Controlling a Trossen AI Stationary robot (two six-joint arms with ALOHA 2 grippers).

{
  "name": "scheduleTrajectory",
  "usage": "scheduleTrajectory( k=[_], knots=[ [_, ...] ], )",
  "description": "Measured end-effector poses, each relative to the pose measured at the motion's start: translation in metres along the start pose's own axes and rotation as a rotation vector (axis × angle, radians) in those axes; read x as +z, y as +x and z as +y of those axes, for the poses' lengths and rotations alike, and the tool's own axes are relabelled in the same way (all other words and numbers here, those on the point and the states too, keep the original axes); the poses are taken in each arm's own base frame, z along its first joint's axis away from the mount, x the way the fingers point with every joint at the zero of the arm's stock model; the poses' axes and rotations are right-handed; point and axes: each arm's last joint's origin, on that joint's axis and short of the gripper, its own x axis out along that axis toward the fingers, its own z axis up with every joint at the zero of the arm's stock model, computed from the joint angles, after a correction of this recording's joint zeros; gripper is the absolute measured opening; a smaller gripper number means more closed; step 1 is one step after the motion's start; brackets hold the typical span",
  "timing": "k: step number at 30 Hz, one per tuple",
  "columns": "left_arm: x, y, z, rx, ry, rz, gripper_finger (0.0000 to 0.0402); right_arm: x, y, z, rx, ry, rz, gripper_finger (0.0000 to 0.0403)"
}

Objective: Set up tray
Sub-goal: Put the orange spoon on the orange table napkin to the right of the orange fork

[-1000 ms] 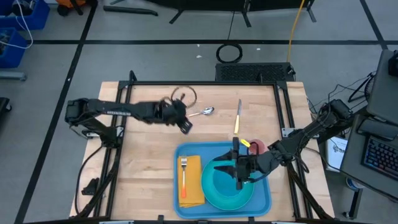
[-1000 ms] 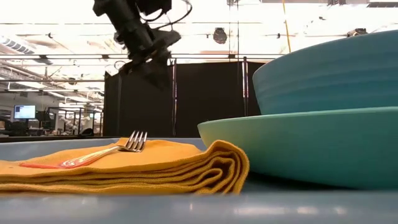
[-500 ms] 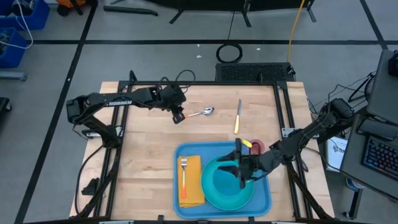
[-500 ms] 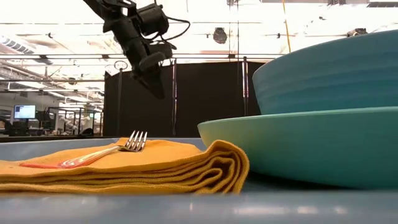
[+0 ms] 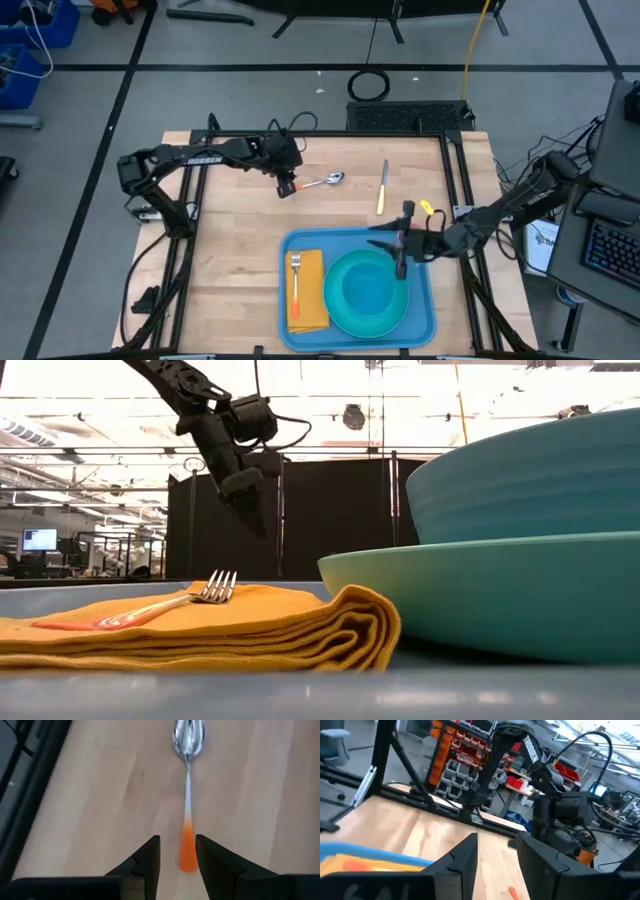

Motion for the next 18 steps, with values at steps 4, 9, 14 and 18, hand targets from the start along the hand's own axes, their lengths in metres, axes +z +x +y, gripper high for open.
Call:
scheduleTrajectory(
  k=[4,9,14,18],
  knots=[
    [0.004,0.001,0.004,0.011,0.005,-0.046,0.0129,-0.026,-0.019,-0.008,0.065,-0.016,-0.009,0.0125],
    [0.005,0.001,0.004,-0.022,0.002,-0.065,0.0129,-0.044,-0.044,-0.038,0.005,0.077,-0.078,0.0125],
    [0.005,0.001,0.004,-0.032,0.007,-0.065,0.0129,-0.064,-0.060,-0.057,0.026,0.146,-0.137,0.0125],
    [0.005,0.001,0.004,-0.030,0.004,-0.066,0.0129,-0.082,-0.063,-0.065,0.024,0.189,-0.106,0.0125]
  ],
)
